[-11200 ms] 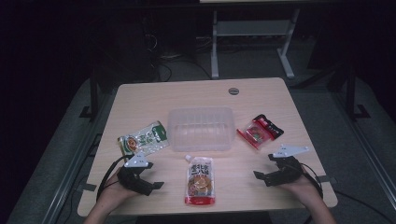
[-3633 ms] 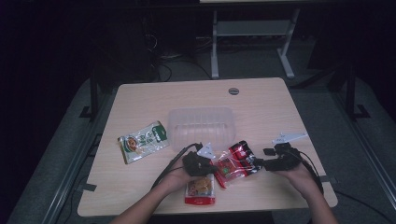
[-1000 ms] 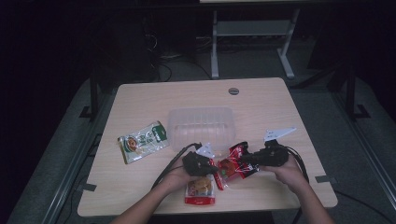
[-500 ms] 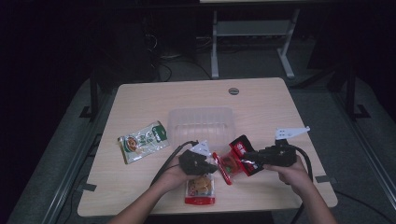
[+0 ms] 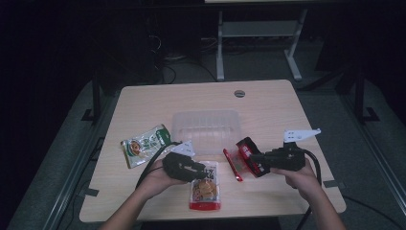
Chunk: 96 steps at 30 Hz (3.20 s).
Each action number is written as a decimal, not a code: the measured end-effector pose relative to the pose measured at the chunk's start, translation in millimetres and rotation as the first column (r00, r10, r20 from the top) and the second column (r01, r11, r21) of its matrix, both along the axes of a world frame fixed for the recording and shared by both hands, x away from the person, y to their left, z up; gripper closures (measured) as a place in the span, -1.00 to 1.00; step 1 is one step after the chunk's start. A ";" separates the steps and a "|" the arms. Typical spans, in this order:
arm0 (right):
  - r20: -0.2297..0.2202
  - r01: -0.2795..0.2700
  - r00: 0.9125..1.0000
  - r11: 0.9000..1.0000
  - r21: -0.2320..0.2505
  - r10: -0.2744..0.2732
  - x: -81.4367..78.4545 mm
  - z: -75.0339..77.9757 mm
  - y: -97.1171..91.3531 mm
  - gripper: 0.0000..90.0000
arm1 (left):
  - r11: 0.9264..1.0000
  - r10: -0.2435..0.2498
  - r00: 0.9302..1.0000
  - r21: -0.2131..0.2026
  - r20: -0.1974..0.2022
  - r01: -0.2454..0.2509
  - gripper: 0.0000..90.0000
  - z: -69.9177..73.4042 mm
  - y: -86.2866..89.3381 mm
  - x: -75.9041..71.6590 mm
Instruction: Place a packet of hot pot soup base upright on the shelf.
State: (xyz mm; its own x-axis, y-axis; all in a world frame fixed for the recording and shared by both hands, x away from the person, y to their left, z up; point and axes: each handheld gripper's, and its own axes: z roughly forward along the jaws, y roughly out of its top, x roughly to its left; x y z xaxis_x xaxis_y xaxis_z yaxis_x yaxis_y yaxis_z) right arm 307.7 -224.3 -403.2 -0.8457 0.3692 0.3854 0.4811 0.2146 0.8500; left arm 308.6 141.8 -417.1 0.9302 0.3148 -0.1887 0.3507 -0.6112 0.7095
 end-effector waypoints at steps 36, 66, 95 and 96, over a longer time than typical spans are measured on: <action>0.104 0.072 0.992 0.997 0.038 -0.076 21.5 50.3 16.3 1.00 | 0.981 0.168 0.985 0.098 0.026 -0.170 -0.49 -21.3 101.1 -34.9; 0.080 0.238 0.968 0.971 -0.020 -0.236 66.2 49.0 29.4 1.00 | 0.978 0.181 0.983 0.101 0.018 -0.182 -0.49 -24.4 107.3 -29.4; 0.041 0.280 0.960 0.952 -0.121 -0.277 87.5 21.7 47.0 0.98 | 0.978 0.181 0.984 0.105 -0.009 -0.179 -0.49 -28.2 105.6 -29.0; 0.041 0.280 0.960 0.952 -0.121 -0.277 87.5 21.7 47.0 0.98 | 0.978 0.181 0.984 0.105 -0.009 -0.179 -0.49 -28.2 105.6 -29.0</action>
